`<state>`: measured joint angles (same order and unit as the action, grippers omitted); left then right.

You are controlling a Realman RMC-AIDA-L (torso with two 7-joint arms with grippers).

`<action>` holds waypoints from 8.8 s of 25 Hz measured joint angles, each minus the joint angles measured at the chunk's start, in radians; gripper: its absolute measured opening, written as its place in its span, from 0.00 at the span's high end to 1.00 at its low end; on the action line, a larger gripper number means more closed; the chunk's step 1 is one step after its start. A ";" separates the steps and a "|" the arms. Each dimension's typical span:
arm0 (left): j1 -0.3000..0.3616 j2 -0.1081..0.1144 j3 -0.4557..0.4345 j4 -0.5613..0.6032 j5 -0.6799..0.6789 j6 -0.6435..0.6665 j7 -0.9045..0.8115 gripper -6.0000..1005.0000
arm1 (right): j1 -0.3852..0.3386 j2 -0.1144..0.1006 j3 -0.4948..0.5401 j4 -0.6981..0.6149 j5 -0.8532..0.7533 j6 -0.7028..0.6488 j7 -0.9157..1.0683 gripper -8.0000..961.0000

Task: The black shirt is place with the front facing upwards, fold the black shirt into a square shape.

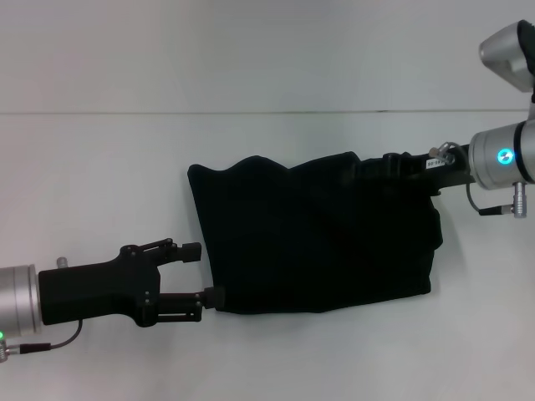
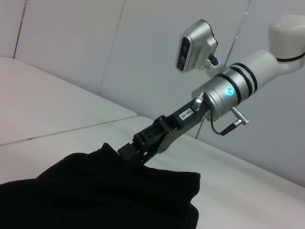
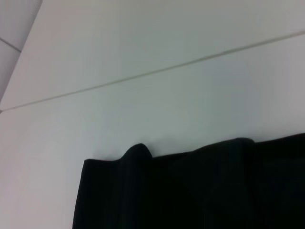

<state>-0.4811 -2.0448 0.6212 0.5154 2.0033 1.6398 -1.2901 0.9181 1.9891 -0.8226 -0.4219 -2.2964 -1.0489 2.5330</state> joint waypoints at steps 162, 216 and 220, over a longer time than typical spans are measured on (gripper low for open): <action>-0.004 -0.015 -0.066 -0.054 -0.074 0.027 -0.118 0.08 | -0.496 0.016 0.205 0.034 0.264 -0.331 -1.076 0.93; -0.052 0.017 -0.030 0.033 0.016 -0.079 -0.145 0.08 | -0.092 -0.108 0.099 -0.018 0.051 -0.062 0.185 0.27; -0.057 0.018 -0.029 0.035 0.033 -0.104 -0.145 0.08 | -0.083 -0.104 0.098 -0.008 0.051 -0.044 0.182 0.27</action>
<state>-0.5378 -2.0265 0.5918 0.5501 2.0367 1.5356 -1.4347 0.8351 1.8852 -0.7246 -0.4303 -2.2458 -1.0927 2.7148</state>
